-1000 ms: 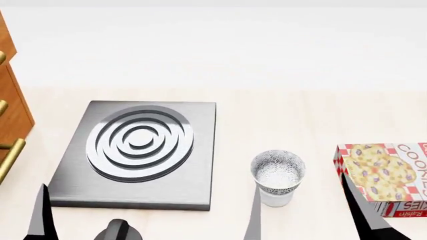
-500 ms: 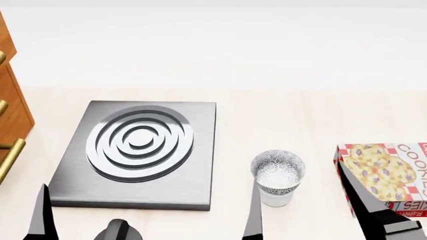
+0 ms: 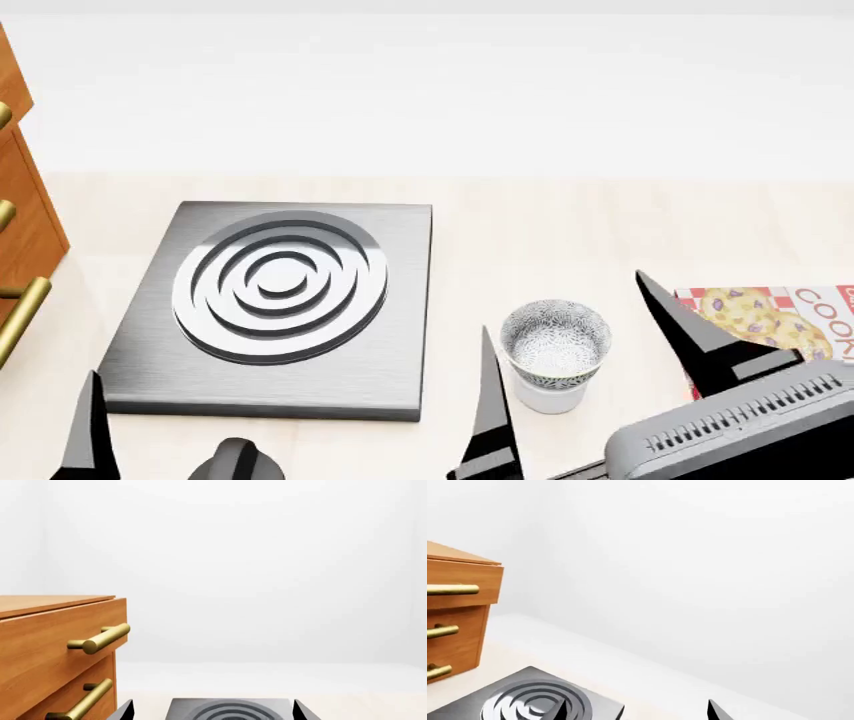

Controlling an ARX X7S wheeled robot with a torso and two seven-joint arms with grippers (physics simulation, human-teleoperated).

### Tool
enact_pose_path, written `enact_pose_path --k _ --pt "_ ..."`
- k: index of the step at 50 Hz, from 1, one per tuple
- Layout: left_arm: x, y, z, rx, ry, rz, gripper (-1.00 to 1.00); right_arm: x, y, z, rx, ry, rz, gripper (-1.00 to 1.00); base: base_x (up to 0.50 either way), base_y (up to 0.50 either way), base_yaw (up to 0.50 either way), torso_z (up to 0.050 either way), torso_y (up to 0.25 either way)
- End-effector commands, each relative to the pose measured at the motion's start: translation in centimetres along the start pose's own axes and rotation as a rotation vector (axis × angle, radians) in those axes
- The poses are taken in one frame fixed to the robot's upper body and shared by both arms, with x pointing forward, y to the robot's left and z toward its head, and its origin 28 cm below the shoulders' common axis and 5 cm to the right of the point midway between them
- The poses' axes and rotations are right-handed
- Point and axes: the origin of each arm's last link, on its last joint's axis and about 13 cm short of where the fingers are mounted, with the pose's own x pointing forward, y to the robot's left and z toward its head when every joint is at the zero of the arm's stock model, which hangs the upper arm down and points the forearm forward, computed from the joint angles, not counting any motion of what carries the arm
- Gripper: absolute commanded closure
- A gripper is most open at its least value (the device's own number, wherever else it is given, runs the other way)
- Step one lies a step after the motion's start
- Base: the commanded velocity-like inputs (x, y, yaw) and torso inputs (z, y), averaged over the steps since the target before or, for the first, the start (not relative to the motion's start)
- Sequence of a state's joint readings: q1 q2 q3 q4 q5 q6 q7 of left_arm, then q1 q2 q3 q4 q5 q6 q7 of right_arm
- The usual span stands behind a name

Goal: Pick the akita bowl on the ramekin and place it on the plate.

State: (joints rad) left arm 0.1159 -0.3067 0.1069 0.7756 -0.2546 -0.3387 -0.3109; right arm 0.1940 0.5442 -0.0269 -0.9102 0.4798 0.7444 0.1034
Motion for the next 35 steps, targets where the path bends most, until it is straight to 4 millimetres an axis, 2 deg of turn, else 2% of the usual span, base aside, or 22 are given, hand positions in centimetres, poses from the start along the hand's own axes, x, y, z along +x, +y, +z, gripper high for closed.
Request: enact_pose_path --k 1,28,32,35 --pt "0.04 -0.01 -0.10 0.001 0.005 0.002 -1.00 0.81 -0.68 0.38 -0.031 0.027 0.029 -1.00 0.00 0.00 0.00 0.000 0.000" --pt "0.07 0.03 -0.07 -0.008 0.002 0.002 -1.00 0.78 -0.44 -0.08 -0.031 0.029 0.022 -1.00 0.00 0.00 0.00 0.000 0.000" --pt "0.04 -0.05 -0.09 0.045 -0.014 0.009 -1.00 0.78 -0.45 -0.16 -0.030 0.030 0.021 -1.00 0.00 0.00 0.00 0.000 0.000" --pt "0.06 -0.03 -0.09 0.012 0.000 0.004 -1.00 0.76 -0.44 -0.18 -0.028 0.031 0.020 -1.00 0.00 0.00 0.00 0.000 -0.217"
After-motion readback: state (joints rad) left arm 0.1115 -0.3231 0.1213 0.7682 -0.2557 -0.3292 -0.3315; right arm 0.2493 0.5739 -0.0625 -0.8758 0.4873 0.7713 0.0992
